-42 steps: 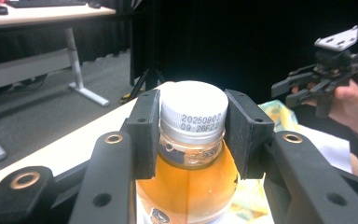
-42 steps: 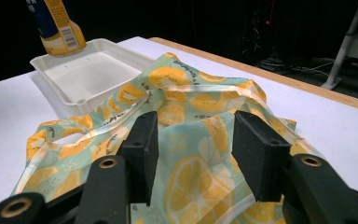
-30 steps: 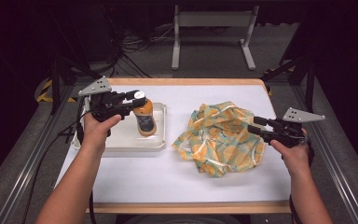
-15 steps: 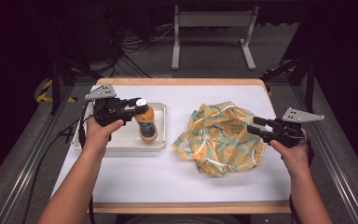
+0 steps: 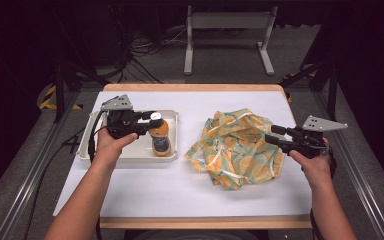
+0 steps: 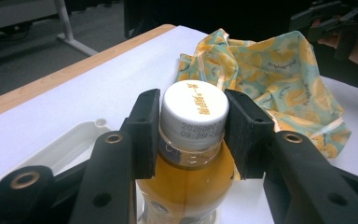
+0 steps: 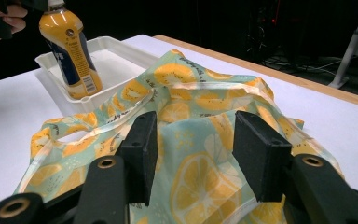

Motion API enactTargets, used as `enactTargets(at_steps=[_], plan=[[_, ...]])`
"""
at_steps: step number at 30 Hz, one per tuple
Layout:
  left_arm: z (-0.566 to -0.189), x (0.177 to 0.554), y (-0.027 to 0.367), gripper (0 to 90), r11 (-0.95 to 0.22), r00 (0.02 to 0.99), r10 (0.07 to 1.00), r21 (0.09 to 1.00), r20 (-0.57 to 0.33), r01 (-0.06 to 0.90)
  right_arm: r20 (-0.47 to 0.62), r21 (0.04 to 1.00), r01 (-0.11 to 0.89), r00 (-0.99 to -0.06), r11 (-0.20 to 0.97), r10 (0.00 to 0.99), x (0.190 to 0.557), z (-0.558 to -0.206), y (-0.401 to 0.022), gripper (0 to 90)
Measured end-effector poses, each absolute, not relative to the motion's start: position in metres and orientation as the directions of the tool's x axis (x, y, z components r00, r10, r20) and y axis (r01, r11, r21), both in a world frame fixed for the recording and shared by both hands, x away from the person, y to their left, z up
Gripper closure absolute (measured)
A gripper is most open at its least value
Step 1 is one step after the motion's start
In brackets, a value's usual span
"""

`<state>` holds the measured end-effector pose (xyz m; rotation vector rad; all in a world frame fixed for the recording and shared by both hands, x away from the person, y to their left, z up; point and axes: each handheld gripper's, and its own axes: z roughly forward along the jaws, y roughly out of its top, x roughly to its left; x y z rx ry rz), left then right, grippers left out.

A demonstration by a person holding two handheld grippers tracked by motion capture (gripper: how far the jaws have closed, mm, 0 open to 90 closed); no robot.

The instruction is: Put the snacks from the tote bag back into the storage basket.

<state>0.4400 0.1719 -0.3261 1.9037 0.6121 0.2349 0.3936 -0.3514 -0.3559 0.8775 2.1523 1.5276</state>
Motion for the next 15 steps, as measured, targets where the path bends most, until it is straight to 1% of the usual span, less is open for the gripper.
enactTargets(at_steps=[8,15], plan=[[-0.3331,0.4415,0.1709,58.2,-0.306,0.848,0.514,0.895,-0.132,0.325,0.065,0.933,0.281,-0.744,0.223,0.665,0.3939,-0.3564,-0.3515,50.6],[-0.3369,0.4426,0.1708,58.2,-0.326,0.847,0.516,0.885,-0.128,0.333,0.064,0.932,0.283,-0.743,0.226,0.666,0.3945,-0.3570,-0.3506,50.5]])
